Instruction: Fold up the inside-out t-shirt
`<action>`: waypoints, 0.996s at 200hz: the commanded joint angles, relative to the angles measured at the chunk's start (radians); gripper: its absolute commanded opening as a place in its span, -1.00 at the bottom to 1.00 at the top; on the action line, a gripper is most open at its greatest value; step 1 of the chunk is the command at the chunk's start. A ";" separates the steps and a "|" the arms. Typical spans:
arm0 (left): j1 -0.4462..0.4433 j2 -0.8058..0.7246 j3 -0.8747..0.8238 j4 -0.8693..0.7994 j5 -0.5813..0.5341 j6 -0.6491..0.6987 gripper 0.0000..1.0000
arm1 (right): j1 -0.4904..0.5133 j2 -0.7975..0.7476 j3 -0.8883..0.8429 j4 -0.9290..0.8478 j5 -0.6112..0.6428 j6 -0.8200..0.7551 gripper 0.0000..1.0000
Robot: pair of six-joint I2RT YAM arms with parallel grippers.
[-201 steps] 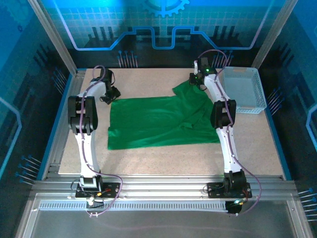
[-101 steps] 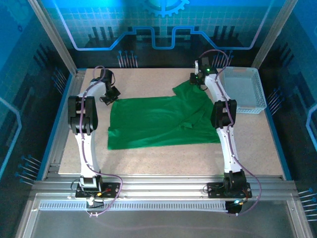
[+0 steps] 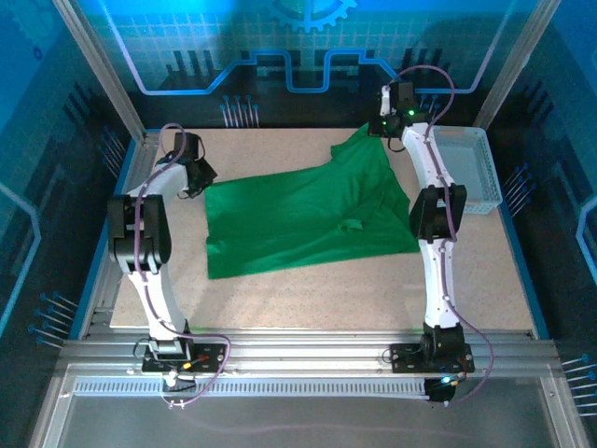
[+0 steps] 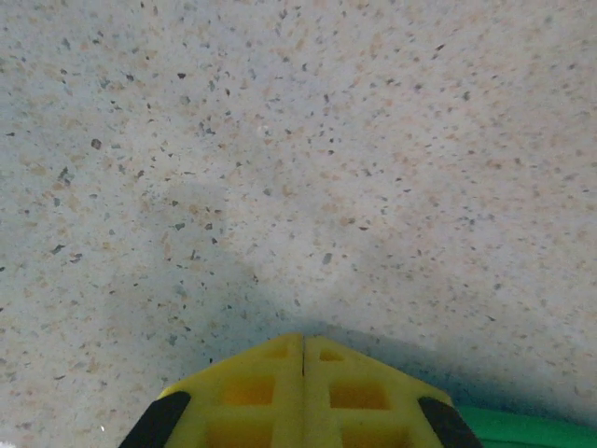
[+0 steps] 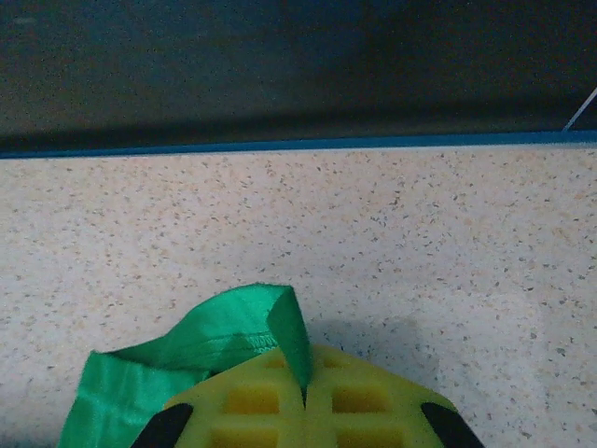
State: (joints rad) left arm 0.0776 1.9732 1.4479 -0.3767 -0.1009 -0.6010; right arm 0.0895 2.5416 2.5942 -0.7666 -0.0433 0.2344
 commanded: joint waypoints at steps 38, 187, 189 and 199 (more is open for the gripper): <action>0.006 -0.109 -0.104 0.114 0.015 0.022 -1.00 | -0.006 -0.191 -0.266 0.088 -0.038 -0.026 -1.00; -0.025 -0.511 -0.670 0.339 0.015 -0.079 -1.00 | -0.037 -0.871 -1.343 0.561 0.052 0.084 -1.00; -0.025 -0.518 -0.676 0.340 0.012 -0.079 -1.00 | -0.037 -0.877 -1.353 0.564 0.052 0.089 -1.00; -0.024 -0.551 -0.711 0.341 -0.008 -0.076 -1.00 | -0.042 -0.904 -1.399 0.578 0.059 0.106 -1.00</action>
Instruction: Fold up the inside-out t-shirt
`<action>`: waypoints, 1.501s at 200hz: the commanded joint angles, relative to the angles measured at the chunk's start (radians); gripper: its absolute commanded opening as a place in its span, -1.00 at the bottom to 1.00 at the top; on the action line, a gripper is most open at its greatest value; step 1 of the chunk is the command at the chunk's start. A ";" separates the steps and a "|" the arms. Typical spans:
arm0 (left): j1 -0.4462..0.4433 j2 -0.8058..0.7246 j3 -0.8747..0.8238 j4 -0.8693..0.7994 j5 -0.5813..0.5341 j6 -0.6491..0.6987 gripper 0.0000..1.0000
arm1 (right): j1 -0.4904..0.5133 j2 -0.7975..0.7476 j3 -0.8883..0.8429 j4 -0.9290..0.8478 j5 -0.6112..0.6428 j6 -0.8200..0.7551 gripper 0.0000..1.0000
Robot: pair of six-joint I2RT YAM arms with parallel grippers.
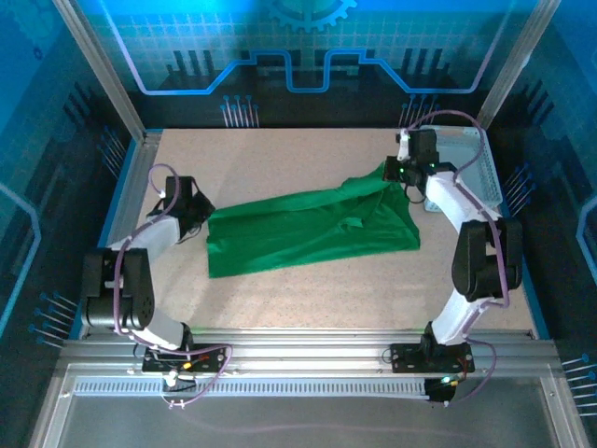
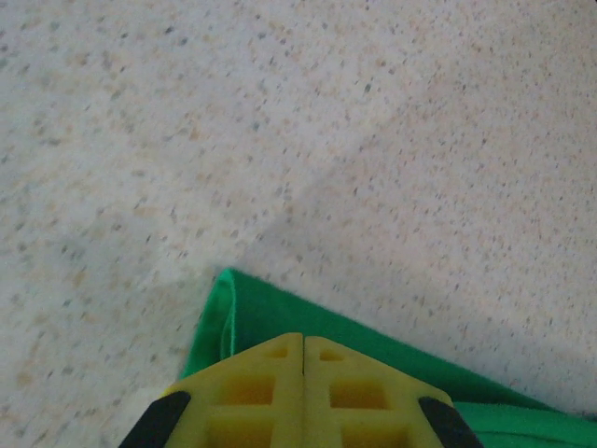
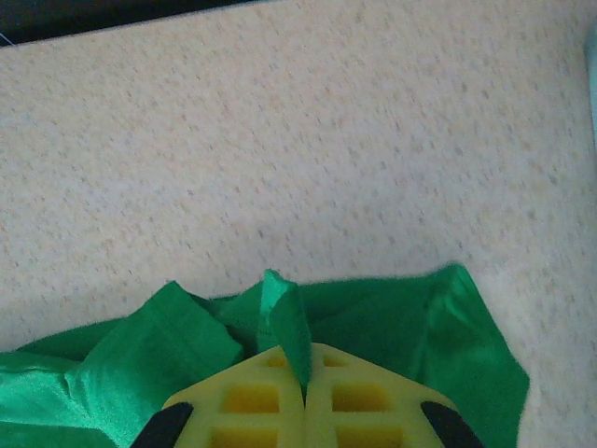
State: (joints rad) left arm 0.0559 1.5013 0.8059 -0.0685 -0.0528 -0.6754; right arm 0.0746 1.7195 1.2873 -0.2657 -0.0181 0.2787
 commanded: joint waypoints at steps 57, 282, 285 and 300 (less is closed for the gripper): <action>-0.005 -0.241 -0.212 0.008 -0.112 -0.037 -1.00 | -0.065 -0.226 -0.316 0.115 0.093 0.215 -1.00; -0.220 -0.281 0.011 -0.235 -0.047 -0.054 0.00 | 0.144 -0.221 -0.256 -0.033 0.054 0.235 0.26; -0.227 -0.259 0.016 -0.227 -0.038 -0.054 0.00 | 0.150 -0.202 -0.245 -0.033 0.053 0.238 0.26; -0.238 -0.150 0.037 -0.202 0.004 -0.074 -0.03 | 0.166 -0.121 -0.207 -0.035 0.040 0.263 0.26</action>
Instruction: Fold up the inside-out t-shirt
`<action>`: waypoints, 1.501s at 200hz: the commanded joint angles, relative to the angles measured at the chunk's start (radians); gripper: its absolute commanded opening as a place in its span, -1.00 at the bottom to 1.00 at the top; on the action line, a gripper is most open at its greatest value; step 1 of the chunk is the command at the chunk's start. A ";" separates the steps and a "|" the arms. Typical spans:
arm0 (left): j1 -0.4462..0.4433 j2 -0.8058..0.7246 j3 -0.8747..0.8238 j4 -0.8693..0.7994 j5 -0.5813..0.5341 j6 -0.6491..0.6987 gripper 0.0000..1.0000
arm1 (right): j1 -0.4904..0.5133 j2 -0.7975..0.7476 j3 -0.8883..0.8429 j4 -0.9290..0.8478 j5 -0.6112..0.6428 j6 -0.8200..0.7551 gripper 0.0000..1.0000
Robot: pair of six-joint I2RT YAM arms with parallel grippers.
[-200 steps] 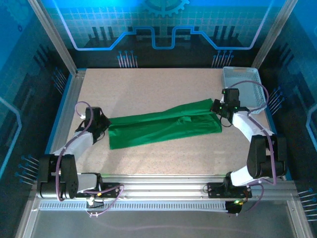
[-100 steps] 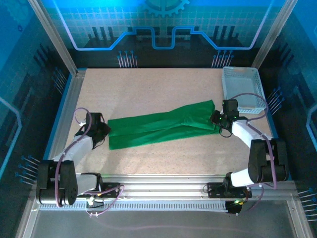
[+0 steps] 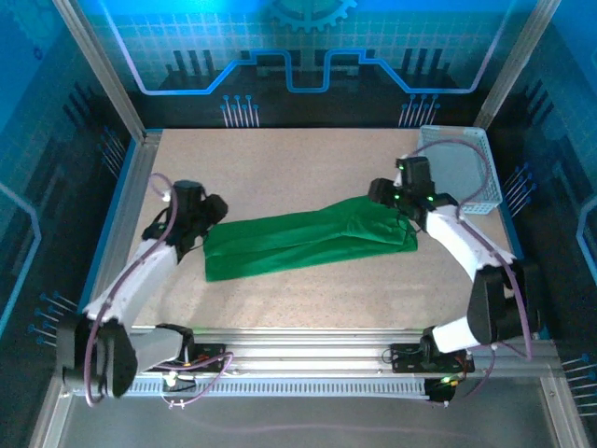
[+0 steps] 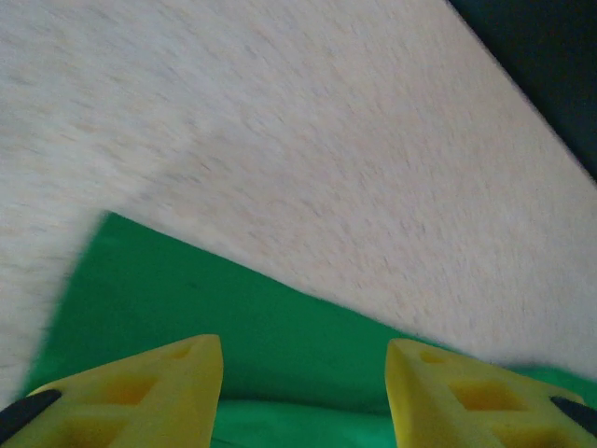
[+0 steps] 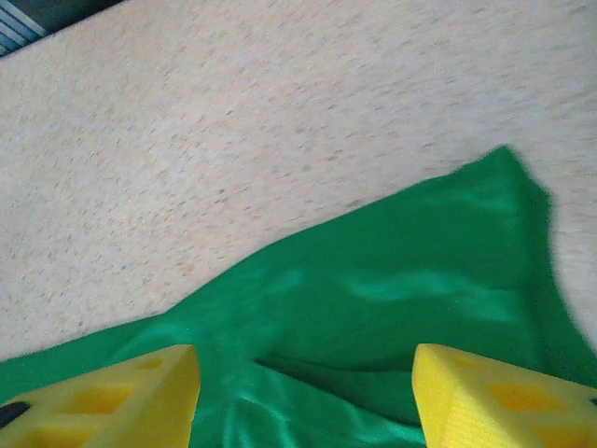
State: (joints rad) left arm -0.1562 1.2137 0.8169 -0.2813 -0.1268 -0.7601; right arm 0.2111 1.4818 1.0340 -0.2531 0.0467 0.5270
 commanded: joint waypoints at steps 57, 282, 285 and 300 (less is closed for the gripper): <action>0.022 0.293 -0.067 0.080 0.089 -0.052 -0.02 | -0.008 0.265 0.009 -0.062 -0.015 0.136 0.26; 0.045 0.300 -0.037 0.030 0.118 0.018 0.47 | -0.113 0.262 0.154 -0.351 0.157 -0.050 0.86; 0.051 0.304 -0.042 0.034 0.120 0.017 0.47 | -0.114 0.270 0.156 -0.352 0.155 -0.049 0.86; 0.078 0.322 -0.063 0.050 0.134 0.002 0.46 | -0.123 0.297 0.162 -0.356 0.145 -0.055 0.87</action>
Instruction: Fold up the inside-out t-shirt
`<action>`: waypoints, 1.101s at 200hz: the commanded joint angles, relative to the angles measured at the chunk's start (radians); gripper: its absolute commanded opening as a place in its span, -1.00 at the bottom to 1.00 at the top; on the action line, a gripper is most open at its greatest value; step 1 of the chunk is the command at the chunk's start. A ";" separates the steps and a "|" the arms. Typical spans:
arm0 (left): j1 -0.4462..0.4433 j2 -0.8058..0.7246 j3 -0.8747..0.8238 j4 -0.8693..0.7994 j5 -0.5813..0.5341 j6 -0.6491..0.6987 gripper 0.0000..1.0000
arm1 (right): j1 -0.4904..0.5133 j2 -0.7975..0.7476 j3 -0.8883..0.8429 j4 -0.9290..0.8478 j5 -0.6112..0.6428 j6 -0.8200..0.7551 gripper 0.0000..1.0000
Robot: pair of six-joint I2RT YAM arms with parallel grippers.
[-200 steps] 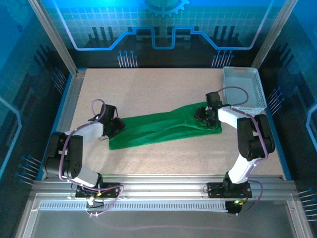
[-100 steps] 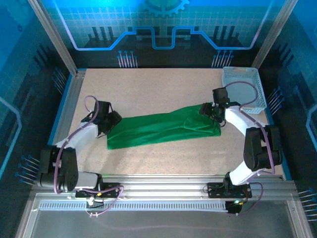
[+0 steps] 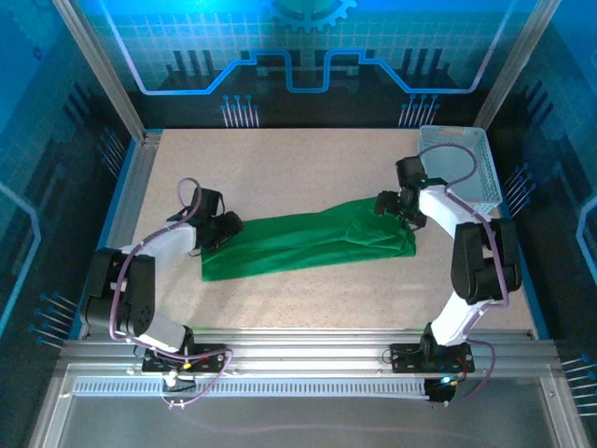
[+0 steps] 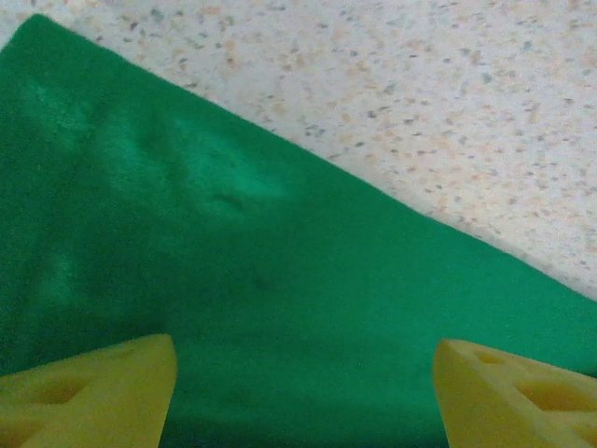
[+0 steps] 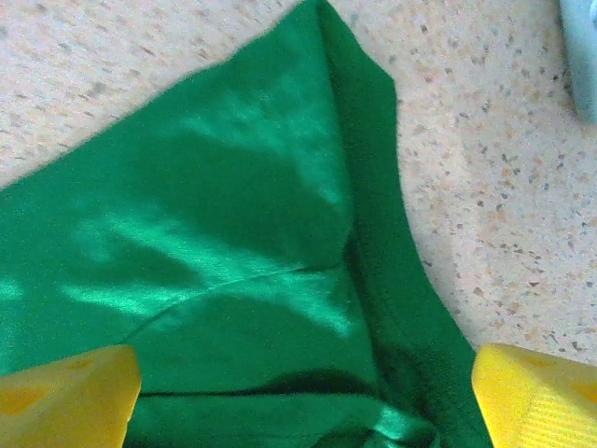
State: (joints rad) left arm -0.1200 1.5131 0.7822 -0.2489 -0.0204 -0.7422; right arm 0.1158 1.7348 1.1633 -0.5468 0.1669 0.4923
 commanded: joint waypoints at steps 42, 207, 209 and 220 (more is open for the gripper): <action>0.074 0.060 -0.053 0.041 0.041 -0.019 0.47 | -0.040 0.110 0.065 -0.075 0.010 -0.035 0.86; 0.143 0.063 -0.073 0.056 0.031 -0.033 0.46 | -0.015 0.234 0.122 -0.132 -0.040 -0.053 0.43; 0.144 0.062 -0.073 0.054 0.032 -0.033 0.46 | -0.013 0.234 0.121 -0.131 -0.044 -0.052 0.42; 0.144 0.061 -0.074 0.055 0.033 -0.034 0.46 | -0.001 0.238 0.125 -0.134 -0.042 -0.050 0.35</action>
State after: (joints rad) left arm 0.0040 1.5517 0.7376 -0.1505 0.0250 -0.7612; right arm 0.0914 1.9335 1.2781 -0.6468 0.1421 0.4435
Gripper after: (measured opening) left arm 0.732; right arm 0.703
